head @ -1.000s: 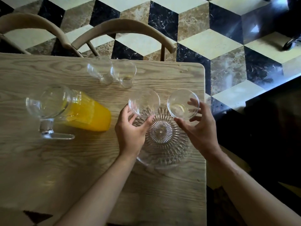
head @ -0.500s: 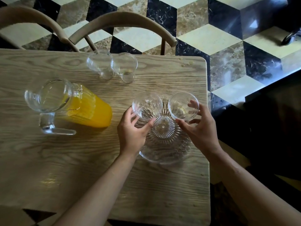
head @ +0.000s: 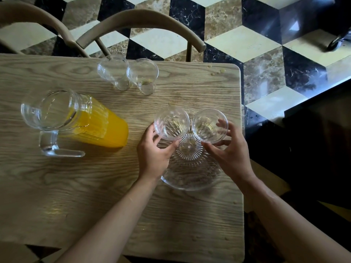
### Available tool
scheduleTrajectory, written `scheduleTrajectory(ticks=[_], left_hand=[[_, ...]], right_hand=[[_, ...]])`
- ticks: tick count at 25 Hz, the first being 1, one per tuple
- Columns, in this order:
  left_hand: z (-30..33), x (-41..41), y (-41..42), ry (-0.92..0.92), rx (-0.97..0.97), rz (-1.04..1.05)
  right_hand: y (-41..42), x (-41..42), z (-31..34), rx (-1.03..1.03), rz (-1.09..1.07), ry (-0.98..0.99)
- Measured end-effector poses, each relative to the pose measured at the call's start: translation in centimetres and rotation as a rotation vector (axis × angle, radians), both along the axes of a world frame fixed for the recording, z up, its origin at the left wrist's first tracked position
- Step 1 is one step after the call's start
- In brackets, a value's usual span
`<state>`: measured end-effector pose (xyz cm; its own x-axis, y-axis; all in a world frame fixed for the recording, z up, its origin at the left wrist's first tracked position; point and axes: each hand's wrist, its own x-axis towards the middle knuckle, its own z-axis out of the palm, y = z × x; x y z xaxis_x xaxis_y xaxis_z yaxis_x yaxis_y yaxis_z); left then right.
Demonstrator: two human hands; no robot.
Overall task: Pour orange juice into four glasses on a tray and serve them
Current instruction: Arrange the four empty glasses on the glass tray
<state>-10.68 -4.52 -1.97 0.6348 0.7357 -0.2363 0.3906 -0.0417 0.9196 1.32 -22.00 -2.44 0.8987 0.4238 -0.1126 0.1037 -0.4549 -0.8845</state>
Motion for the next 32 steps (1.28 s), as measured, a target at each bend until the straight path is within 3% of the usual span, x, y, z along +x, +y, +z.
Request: scheduleTrajectory(ticks=[14,19,27,32], left_hand=[[0.6,-2.4,0.4,0.020,0.077,-0.027],[5.4,-4.9,0.9,-0.046,0.184,-0.066],[15.4,-5.3,3.2,-0.242,0.336,-0.072],[20.1,-4.1,10.3,-0.291,0.604,-0.013]], right_hand=[[-2.0,-0.5,2.1,-0.091,0.087,0.009],[-1.6,-0.6,7.3,-0.139,0.193,-0.055],[5.6,1.3,13.8,-0.131,0.358,-0.222],[11.8,4.5,15.2,-0.077,0.407,-0.272]])
